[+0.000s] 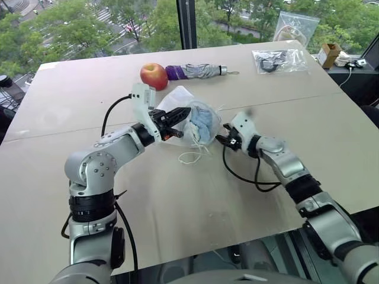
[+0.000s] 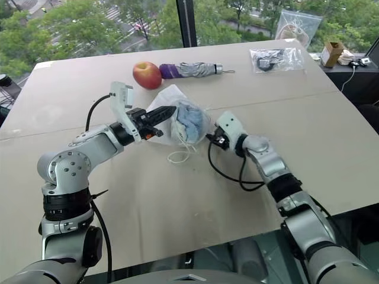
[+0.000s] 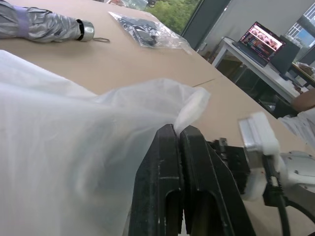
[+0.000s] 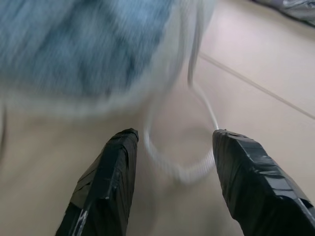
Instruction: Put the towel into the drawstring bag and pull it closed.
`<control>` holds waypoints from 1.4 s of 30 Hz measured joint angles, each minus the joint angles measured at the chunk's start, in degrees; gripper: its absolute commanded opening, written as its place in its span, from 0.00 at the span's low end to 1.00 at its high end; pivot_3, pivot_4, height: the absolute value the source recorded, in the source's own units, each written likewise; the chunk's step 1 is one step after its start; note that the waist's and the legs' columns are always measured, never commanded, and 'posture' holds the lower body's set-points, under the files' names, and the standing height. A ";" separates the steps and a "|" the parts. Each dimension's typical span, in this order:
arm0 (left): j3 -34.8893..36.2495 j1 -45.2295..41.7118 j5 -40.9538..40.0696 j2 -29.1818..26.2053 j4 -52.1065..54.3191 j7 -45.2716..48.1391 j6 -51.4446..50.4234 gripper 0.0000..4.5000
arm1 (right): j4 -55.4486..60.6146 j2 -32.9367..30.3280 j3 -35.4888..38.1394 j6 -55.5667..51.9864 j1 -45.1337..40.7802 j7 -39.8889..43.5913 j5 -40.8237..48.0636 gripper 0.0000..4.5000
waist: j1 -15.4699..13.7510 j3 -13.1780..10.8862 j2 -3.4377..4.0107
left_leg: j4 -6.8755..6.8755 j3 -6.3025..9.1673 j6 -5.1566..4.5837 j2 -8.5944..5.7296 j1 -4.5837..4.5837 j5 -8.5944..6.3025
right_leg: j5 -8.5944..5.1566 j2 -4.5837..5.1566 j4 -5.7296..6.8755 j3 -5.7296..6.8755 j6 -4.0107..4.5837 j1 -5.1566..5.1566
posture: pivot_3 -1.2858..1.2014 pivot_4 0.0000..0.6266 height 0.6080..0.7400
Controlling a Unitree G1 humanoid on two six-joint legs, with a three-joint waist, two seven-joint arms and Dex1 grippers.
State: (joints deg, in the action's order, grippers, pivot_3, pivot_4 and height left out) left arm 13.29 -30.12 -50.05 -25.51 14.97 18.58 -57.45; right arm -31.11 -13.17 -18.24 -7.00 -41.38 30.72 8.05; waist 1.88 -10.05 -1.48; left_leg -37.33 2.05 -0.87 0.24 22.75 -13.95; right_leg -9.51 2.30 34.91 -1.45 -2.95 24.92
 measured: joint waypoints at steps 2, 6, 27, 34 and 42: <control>0.07 0.02 0.31 -0.14 0.00 -0.01 0.08 0.00 | -3.90 0.25 0.48 2.39 -1.53 -0.90 -1.62 0.37 | -0.25 0.00 0.00 | 0.00 -0.05 0.01 -0.13 0.02 0.00 | 0.00 0.16 -0.04 -0.02 -0.01 0.00 | 0.52 0.24 1.00; 0.34 0.58 0.33 -0.49 0.01 -0.09 0.15 0.00 | -9.75 0.18 3.05 6.83 -3.35 -4.74 -5.20 0.01 | -0.21 0.00 0.00 | 0.00 -0.09 0.01 -0.27 0.03 0.01 | 0.00 0.35 -0.05 -0.03 -0.02 -0.01 | 0.52 0.24 1.00; 9.82 -0.30 -11.17 -5.76 5.68 3.87 2.04 0.47 | -6.47 2.41 13.21 9.05 -0.82 -13.93 -5.88 0.00 | 0.78 0.00 0.02 | 0.04 -0.12 0.03 -0.18 -0.03 0.02 | 0.00 0.32 0.03 -0.03 -0.02 0.00 | 0.52 0.24 1.00; -2.38 22.11 -5.36 -18.57 16.07 13.58 -1.07 0.47 | -5.96 3.38 14.18 8.39 -0.48 -13.72 -6.13 0.00 | 0.30 -0.02 0.06 | 0.13 -0.01 0.03 -0.16 -0.02 0.02 | -0.13 0.22 0.04 0.03 0.15 0.04 | 0.52 0.24 1.00; -18.24 25.18 20.27 -9.43 7.70 8.82 19.39 0.47 | -6.00 4.28 13.92 8.35 -0.65 -12.72 -7.35 0.00 | 0.37 -0.03 0.14 | 0.01 -0.13 0.07 -0.16 -0.23 0.06 | -0.12 0.22 0.04 -0.07 0.19 -0.16 | 0.52 0.24 1.00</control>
State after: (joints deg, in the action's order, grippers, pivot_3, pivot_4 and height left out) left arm -4.95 -4.93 -29.78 -34.94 22.67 27.40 -38.06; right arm -37.11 -8.89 -4.32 1.35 -42.03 18.00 0.70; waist 2.25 -10.08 -1.35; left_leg -37.33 1.92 -0.80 0.08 22.53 -13.89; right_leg -9.63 2.52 34.95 -1.53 -2.76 24.75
